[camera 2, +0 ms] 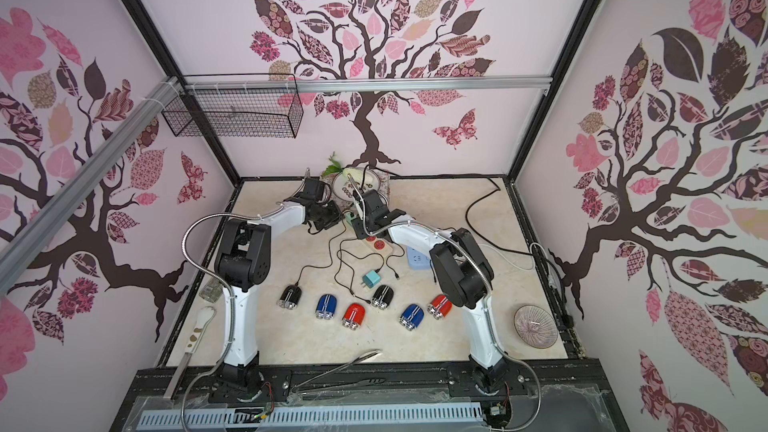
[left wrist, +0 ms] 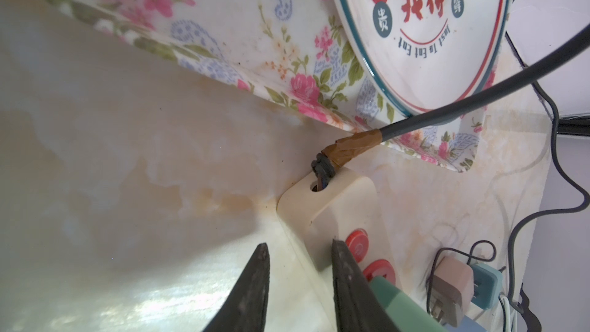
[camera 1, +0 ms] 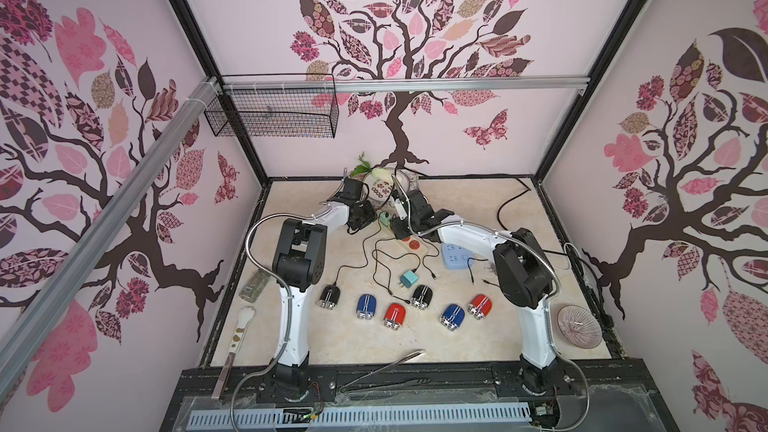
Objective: Unplug the electric shaver
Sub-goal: Remove the plug from the socket.
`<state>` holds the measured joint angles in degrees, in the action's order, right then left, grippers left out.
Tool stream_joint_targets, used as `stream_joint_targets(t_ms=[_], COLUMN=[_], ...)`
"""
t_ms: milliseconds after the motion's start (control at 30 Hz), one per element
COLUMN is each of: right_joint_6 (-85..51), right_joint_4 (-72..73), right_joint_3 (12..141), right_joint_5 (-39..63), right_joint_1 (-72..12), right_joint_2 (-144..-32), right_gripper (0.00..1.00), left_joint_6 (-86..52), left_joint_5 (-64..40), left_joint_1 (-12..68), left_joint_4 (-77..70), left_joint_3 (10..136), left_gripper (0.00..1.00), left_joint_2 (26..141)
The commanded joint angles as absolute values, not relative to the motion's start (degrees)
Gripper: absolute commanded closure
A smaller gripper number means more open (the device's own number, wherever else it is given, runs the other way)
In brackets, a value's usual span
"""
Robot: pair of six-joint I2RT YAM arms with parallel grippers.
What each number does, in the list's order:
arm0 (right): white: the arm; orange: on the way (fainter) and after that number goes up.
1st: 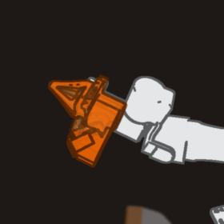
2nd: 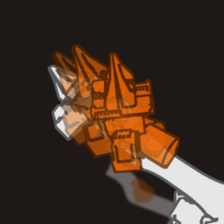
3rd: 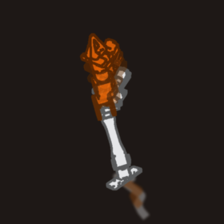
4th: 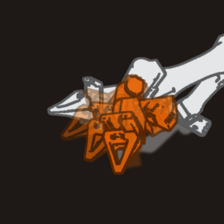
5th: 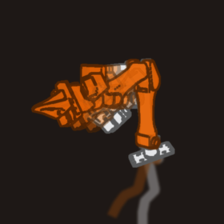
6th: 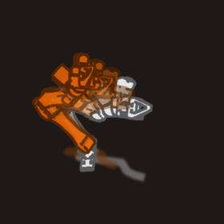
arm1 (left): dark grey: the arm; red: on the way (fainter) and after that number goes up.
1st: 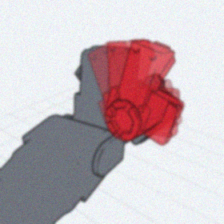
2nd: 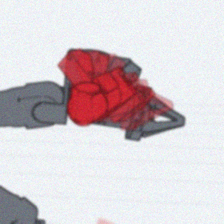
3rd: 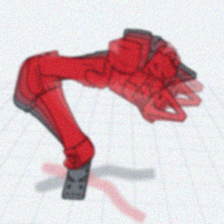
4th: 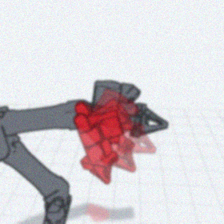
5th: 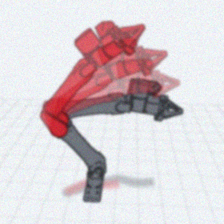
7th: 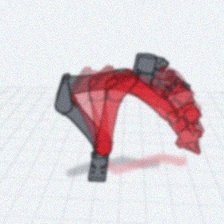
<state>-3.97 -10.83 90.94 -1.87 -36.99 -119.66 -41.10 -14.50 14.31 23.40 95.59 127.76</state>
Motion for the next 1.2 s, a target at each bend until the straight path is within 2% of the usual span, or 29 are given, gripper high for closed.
stream_joint_targets(t_ms=[0,100,600,1167], right_joint_6=[-2.07,-0.91,4.19,8.37], right_joint_4=[-10.28,-10.46,-10.92,-12.41], right_joint_3=[93.24,93.82,96.32,97.98], right_joint_5=[-0.87,-1.12,-2.37,-3.05], right_joint_1=[-37.08,-37.04,-36.94,-36.92], right_joint_2=[-122.41,-122.79,-124.93,-126.60], right_gripper=[0.44,0.47,0.50,0.57], left_joint_6=[-40.56,-40.40,-39.51,-39.29], left_joint_5=[-13.03,-12.75,-12.48,-12.46], left_joint_1=[14.44,14.42,14.39,14.53], left_joint_4=[25.23,25.57,27.57,28.04], left_joint_3=[98.01,98.50,100.87,101.16], left_gripper=[0.66,0.66,0.66,0.66], left_joint_2=[129.30,129.29,129.79,130.17])
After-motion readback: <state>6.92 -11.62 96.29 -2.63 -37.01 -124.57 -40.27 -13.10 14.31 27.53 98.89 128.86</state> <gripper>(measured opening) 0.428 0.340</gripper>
